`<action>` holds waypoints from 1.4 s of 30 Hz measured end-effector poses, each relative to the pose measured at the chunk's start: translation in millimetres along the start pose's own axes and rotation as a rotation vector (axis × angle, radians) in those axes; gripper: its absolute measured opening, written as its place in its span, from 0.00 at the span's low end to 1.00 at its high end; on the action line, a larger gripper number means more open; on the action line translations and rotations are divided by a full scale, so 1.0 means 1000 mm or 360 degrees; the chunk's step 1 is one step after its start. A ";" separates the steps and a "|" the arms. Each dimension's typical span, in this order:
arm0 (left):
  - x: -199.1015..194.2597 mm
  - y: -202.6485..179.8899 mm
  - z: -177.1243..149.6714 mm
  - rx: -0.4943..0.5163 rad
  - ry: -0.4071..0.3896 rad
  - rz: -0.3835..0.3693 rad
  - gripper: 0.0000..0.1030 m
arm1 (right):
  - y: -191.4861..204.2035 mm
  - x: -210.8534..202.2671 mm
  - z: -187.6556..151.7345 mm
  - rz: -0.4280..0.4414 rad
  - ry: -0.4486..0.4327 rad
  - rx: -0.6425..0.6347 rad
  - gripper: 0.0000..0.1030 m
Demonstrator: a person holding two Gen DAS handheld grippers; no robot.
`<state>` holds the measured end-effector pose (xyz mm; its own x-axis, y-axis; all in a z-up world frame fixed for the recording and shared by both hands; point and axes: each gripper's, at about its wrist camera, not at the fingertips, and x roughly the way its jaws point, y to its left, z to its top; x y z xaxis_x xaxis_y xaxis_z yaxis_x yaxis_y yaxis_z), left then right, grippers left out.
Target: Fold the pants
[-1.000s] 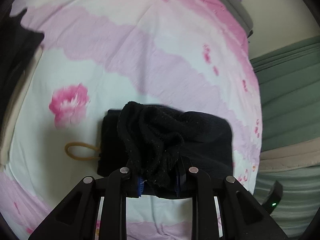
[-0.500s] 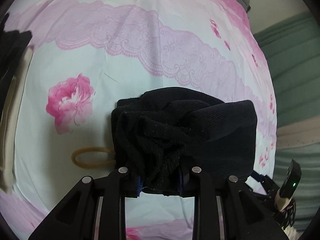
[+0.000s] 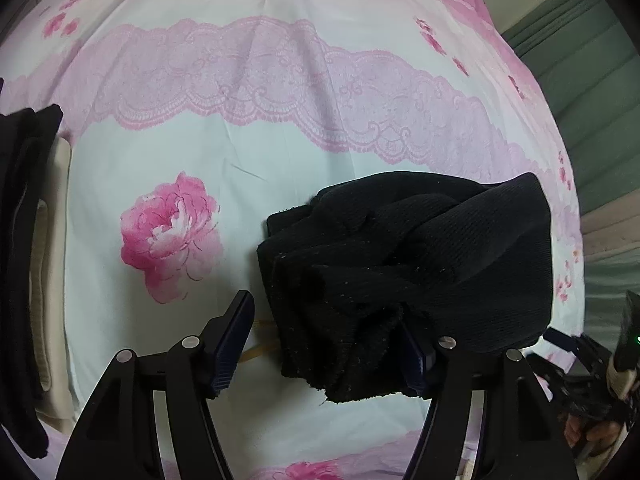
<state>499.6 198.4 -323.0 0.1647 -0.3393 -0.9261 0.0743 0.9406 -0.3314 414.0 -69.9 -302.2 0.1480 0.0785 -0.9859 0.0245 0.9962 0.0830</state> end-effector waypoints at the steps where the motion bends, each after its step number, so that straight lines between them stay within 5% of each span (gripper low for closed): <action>1: 0.000 0.001 0.000 -0.0005 -0.0002 -0.0012 0.65 | 0.001 -0.005 -0.002 0.0007 0.0002 -0.0002 0.75; 7: 0.006 0.013 0.001 -0.0064 0.0018 -0.0126 0.73 | 0.012 -0.048 0.014 0.0164 -0.0215 -0.0025 0.75; 14: 0.021 0.021 0.003 -0.0125 0.0055 -0.0327 0.75 | 0.018 -0.009 0.061 0.0315 -0.0241 0.0019 0.75; 23: 0.047 0.035 0.007 -0.0259 0.0038 -0.0565 0.77 | 0.009 0.032 0.080 0.0493 -0.0182 0.0108 0.76; 29: 0.054 0.028 0.011 -0.0398 -0.0006 -0.0579 0.77 | 0.004 0.062 0.085 0.0667 -0.0118 0.0300 0.78; 32: 0.053 0.011 0.012 -0.0423 -0.0028 -0.0478 0.76 | 0.014 0.065 0.087 0.0639 -0.0118 0.0322 0.79; 37: 0.043 0.005 0.006 -0.0463 -0.0039 -0.0488 0.67 | 0.019 0.050 0.081 0.0655 -0.0144 0.0337 0.54; 42: 0.027 -0.010 -0.012 -0.0455 -0.0043 -0.0551 0.59 | 0.017 0.026 0.068 0.0698 -0.0202 0.0325 0.48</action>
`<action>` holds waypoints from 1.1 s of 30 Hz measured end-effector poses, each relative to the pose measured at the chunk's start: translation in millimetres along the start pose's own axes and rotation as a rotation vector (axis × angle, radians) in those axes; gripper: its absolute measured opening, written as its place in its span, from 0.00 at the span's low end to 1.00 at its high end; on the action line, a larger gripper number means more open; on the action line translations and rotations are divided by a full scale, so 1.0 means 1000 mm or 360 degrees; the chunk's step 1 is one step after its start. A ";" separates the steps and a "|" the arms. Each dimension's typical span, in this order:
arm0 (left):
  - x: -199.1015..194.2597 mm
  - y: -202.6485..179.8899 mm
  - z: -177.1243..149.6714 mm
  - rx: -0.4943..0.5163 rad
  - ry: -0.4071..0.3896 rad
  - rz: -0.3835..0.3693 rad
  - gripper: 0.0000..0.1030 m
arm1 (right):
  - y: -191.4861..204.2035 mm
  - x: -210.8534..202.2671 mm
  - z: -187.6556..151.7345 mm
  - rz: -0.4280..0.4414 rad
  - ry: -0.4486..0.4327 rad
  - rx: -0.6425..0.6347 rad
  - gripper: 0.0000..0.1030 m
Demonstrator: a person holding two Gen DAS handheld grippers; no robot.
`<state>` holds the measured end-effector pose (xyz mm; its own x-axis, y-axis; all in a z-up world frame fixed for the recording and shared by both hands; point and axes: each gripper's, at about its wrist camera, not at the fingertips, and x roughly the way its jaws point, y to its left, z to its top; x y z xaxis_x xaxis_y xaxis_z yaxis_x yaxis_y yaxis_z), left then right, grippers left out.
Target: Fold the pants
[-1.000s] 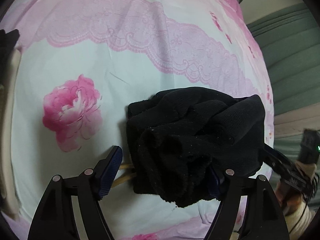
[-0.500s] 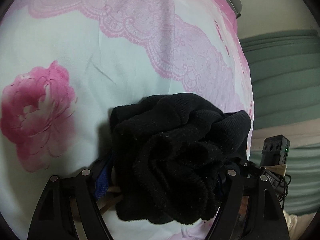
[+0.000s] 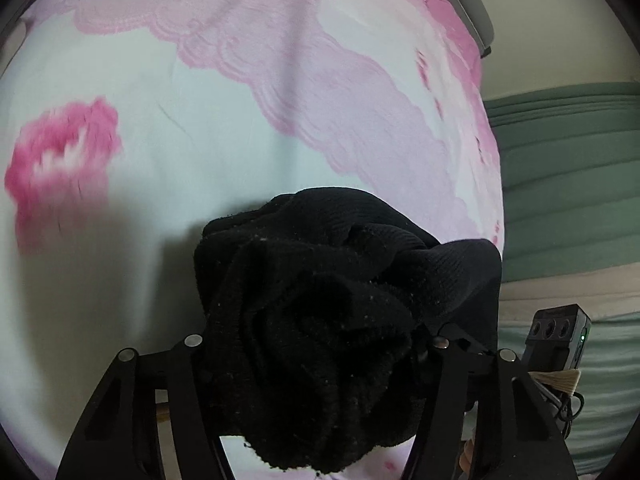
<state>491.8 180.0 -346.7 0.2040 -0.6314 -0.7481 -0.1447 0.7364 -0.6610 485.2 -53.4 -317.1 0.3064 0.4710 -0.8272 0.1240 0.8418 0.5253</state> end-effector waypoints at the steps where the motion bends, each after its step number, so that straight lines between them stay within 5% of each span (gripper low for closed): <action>1: -0.003 -0.004 -0.006 0.0006 -0.0010 -0.0008 0.58 | -0.001 -0.007 -0.004 -0.0006 -0.0013 0.0002 0.48; 11: -0.080 -0.091 -0.063 0.0191 -0.0233 0.0043 0.58 | -0.009 -0.107 -0.040 0.0082 -0.0171 -0.0047 0.48; 18: -0.158 -0.137 -0.077 0.0305 -0.0427 0.0060 0.58 | 0.034 -0.177 -0.049 0.0193 -0.0333 -0.0160 0.48; 26: -0.238 -0.123 -0.073 0.0398 -0.0523 0.0058 0.58 | 0.102 -0.204 -0.063 0.0264 -0.0463 -0.0241 0.48; 33: -0.305 -0.070 -0.053 0.0500 -0.0465 0.0044 0.58 | 0.179 -0.185 -0.095 0.0238 -0.0586 -0.0212 0.48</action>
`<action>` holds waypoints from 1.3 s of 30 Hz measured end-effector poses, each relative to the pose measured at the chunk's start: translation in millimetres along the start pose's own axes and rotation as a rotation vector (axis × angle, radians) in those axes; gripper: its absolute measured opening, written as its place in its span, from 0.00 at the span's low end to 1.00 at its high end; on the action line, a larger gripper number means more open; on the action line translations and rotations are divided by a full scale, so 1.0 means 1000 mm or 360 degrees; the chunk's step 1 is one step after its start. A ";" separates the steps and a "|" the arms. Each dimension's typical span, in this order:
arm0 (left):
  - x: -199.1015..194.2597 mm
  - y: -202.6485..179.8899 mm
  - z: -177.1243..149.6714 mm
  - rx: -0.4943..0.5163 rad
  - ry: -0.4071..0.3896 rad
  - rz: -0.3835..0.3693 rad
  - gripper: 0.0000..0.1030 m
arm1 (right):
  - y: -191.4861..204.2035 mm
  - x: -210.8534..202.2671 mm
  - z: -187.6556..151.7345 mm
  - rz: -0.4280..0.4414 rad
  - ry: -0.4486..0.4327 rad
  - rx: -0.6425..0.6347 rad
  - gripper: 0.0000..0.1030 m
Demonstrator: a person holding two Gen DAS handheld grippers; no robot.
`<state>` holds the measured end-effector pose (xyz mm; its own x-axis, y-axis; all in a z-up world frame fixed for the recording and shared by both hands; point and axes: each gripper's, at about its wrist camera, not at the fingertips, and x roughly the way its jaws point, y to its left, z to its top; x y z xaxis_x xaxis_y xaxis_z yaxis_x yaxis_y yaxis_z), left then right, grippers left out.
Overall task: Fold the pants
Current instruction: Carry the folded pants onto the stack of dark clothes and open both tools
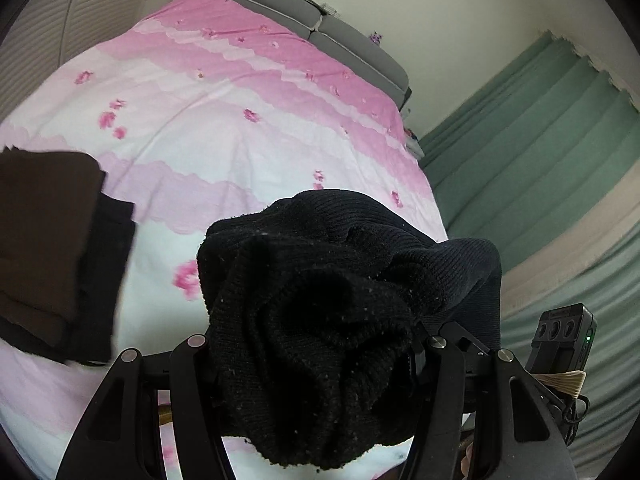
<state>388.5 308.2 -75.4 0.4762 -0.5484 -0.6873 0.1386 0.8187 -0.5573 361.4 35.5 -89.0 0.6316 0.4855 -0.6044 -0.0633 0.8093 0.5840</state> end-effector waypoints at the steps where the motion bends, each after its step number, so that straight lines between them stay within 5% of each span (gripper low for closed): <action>1: -0.009 0.010 0.005 0.0030 0.0021 -0.0008 0.58 | 0.011 0.004 -0.005 -0.0014 -0.0018 0.0008 0.48; 12: -0.085 0.092 0.043 0.0172 0.0079 -0.0054 0.58 | 0.139 0.050 -0.061 -0.0114 -0.0168 0.0139 0.48; 21: -0.121 0.152 0.066 0.0183 0.0036 -0.0012 0.58 | 0.181 0.085 -0.074 -0.0088 -0.0169 0.0121 0.48; 39: -0.127 0.311 0.105 -0.0095 0.0090 0.0141 0.58 | 0.254 0.239 -0.072 0.0041 0.0149 0.0032 0.48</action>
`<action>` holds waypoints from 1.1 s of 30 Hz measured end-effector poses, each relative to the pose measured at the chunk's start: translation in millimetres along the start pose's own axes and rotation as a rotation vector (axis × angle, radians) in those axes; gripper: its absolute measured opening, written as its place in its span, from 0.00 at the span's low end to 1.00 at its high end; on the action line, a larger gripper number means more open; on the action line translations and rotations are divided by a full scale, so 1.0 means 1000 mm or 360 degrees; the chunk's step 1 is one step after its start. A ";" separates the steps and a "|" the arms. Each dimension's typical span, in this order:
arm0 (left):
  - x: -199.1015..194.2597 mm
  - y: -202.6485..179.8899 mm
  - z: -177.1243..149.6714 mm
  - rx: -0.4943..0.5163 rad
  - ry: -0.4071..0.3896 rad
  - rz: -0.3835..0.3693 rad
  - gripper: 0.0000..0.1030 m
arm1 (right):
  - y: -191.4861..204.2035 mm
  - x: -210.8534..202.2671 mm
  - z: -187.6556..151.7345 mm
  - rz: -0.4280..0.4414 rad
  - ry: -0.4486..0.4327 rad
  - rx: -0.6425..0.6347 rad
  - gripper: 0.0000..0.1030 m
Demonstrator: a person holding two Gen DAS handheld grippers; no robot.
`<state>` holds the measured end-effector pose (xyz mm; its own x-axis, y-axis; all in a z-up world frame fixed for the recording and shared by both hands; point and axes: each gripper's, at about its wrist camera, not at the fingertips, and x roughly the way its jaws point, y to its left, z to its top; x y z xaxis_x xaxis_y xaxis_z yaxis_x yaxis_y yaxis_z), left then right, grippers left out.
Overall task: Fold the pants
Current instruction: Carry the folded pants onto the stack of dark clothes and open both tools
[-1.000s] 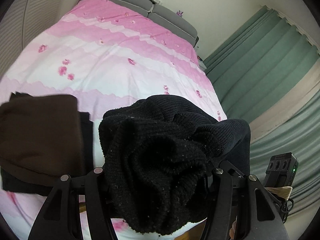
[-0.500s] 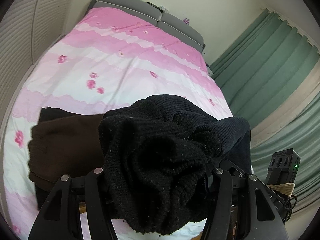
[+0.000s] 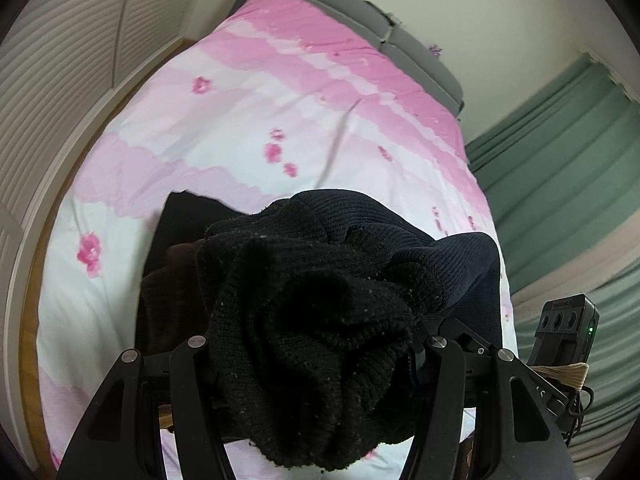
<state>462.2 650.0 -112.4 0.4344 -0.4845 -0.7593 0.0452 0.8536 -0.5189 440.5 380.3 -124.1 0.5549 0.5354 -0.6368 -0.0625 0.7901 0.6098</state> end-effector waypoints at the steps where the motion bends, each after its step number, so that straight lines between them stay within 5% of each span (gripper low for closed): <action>1: 0.003 0.009 0.001 -0.0024 0.0016 -0.0005 0.58 | 0.003 0.009 -0.001 0.0000 0.0026 -0.0001 0.48; 8: 0.026 0.051 -0.001 -0.0112 0.0098 -0.0067 0.59 | 0.006 0.043 -0.003 -0.0034 0.0134 -0.0035 0.48; 16: 0.045 0.062 -0.004 -0.0014 0.0142 -0.0067 0.68 | 0.008 0.053 -0.009 -0.0111 0.0191 -0.0124 0.53; 21: 0.045 0.054 -0.004 0.0124 0.0120 0.0101 0.87 | 0.008 0.057 -0.010 -0.0148 0.0201 -0.0127 0.62; 25: 0.037 0.044 -0.008 0.0227 0.0098 0.0218 0.89 | 0.019 0.052 -0.011 -0.0285 0.0165 -0.0270 0.75; 33: 0.001 -0.002 -0.023 0.0546 -0.0073 0.0606 0.90 | 0.029 0.032 -0.015 -0.0370 0.0116 -0.0382 0.79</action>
<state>442.3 643.1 -121.1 0.5165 -0.1248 -0.8472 0.1655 0.9852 -0.0442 444.3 425.1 -133.7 0.5169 0.3460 -0.7830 -0.1400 0.9365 0.3214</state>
